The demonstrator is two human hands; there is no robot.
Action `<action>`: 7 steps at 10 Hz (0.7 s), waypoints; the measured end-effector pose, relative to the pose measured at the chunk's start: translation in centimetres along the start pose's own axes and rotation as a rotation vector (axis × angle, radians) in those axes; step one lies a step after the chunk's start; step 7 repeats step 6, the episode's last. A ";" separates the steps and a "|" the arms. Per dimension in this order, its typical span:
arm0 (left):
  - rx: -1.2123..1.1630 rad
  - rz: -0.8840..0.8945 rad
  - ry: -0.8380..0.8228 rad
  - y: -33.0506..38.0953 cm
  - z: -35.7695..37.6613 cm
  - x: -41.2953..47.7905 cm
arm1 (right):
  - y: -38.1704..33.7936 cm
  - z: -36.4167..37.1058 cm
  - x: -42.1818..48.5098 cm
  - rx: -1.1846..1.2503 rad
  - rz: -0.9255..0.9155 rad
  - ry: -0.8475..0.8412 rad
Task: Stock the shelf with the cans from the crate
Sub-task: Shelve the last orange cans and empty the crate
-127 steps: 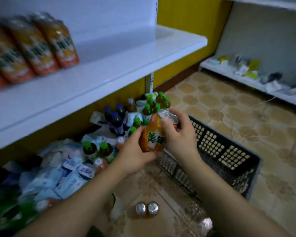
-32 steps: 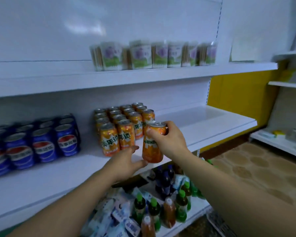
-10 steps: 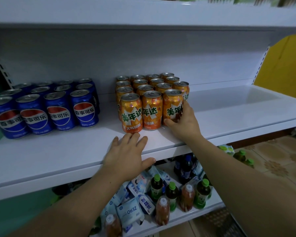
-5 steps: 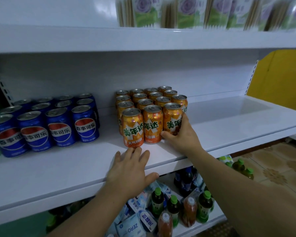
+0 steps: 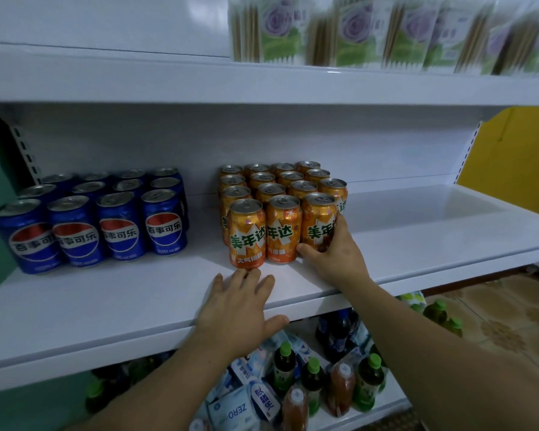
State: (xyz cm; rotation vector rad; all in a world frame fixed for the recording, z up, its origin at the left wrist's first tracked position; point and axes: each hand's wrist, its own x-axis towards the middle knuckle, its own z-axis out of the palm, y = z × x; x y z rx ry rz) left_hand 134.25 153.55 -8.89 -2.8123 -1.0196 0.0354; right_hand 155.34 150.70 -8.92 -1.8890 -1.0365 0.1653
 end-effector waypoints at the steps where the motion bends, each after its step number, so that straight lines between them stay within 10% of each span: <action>1: -0.003 0.000 0.004 -0.2 -0.4 0.0 | -0.4 -0.3 0.0 -0.003 0.015 -0.010; 7: -0.352 -0.152 -0.082 -4.1 -6.9 -7.7 | -7.4 -5.4 -2.5 -0.345 -0.106 -0.152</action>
